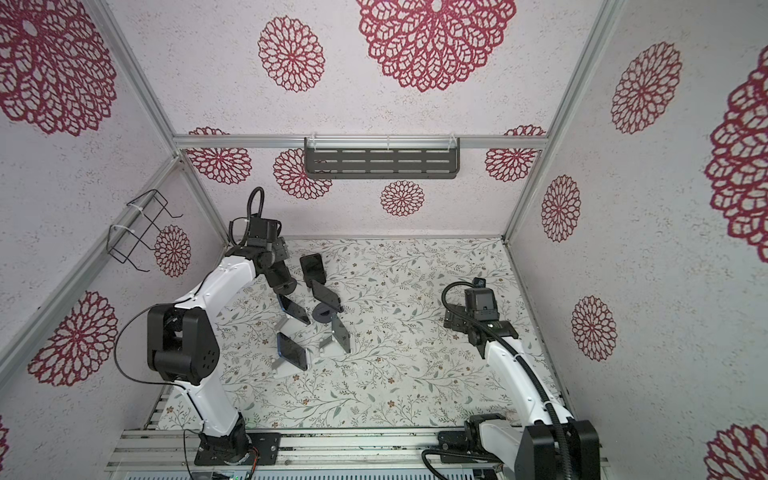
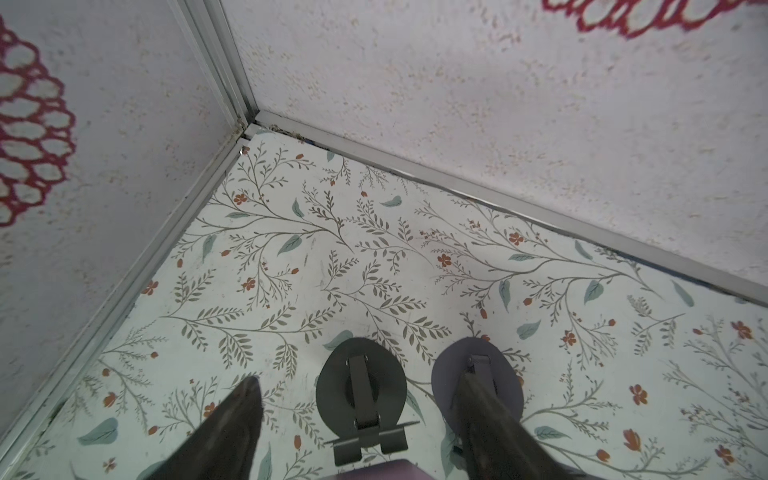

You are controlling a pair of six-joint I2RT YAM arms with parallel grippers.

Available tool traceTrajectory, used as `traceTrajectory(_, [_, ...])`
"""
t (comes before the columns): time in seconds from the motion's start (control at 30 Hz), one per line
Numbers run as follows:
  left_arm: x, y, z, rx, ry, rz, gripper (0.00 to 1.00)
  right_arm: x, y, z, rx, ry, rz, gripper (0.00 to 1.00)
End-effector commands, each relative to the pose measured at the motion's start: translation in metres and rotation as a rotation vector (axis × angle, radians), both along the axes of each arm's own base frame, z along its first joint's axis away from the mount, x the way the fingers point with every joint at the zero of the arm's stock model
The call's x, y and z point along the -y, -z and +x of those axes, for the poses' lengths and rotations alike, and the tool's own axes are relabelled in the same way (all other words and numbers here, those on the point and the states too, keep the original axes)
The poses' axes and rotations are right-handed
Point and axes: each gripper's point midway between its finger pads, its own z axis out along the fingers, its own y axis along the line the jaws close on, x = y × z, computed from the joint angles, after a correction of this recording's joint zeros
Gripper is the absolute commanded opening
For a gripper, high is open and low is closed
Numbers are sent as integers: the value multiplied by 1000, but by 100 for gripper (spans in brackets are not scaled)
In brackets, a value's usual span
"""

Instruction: Remove the phone from the phone stand

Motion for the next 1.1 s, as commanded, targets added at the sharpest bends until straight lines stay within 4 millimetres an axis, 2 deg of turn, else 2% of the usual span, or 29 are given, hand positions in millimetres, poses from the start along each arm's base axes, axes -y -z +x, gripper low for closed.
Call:
traceTrajectory(0.0, [-2,-56,-4,105,5,-10,57,-18,-6,1,9,-92,48,99])
traceTrajectory(0.17, [9,-76,-17,108,61,-49,57,-51,-17,3,28,-241,148,99])
traceTrajectory(0.27, [17,-89,-29,102,108,-69,57,-84,-36,4,47,-381,220,99])
traceTrajectory(0.53, [49,-109,-72,53,272,-184,56,-202,-119,1,219,-840,354,94])
traceTrajectory(0.73, [73,-115,-107,20,396,-253,54,-282,-158,-16,315,-1134,389,89])
traceTrajectory(0.83, [91,-115,-123,3,483,-330,53,-315,-168,-18,358,-1222,415,86])
traceTrajectory(0.93, [115,-113,-133,-12,583,-424,52,-347,-172,-11,394,-1277,432,84])
traceTrajectory(1.07, [142,-110,-141,-33,691,-511,52,-373,-173,1,417,-1321,461,83])
